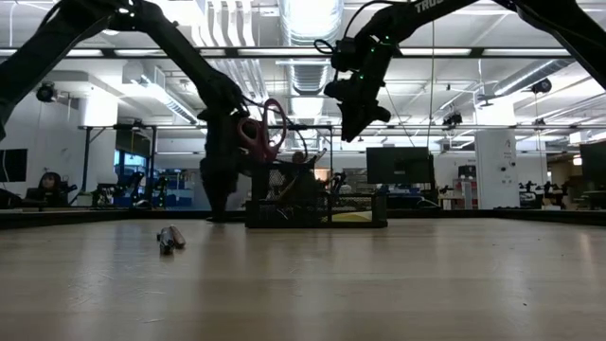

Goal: Pick and place office supplies into organizer
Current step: Put the top black pen into the black desk organizer

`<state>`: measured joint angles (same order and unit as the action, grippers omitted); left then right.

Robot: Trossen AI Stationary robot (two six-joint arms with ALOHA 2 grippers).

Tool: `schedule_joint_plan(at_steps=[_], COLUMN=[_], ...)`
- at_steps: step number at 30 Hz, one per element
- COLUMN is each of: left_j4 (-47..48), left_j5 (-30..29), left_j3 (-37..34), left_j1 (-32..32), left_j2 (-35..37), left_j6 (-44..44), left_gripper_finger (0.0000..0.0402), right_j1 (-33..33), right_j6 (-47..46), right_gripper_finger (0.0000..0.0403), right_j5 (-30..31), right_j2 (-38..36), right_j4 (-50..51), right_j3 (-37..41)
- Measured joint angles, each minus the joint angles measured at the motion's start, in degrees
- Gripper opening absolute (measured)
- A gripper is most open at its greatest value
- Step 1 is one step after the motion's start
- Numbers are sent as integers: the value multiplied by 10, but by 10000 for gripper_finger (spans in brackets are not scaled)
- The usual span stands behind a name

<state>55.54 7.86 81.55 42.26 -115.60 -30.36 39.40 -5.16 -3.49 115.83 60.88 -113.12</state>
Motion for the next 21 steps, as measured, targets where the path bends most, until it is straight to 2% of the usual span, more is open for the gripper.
schedule_joint_plan(at_steps=[2,7,11,16,21], left_j4=[0,-34,-56,-70,-69], left_j5=[-6,-9,-7,-7,-8], left_j3=[-26,-122,-203,-294,-353], left_j1=[0,-6,-7,-21,-63], left_j2=[18,85,148,230,309], left_j6=[32,96,157,206,247], left_gripper_finger=[8,8,8,8,8], right_j1=[1,-6,-28,-51,-66], right_j6=[9,79,132,133,137], right_gripper_finger=[69,68,68,68,68], right_j5=[-14,-99,-105,-101,-101], right_j2=[0,0,0,0,-2], right_j4=[-2,-22,-53,-95,-104], right_j3=[0,0,0,0,-3])
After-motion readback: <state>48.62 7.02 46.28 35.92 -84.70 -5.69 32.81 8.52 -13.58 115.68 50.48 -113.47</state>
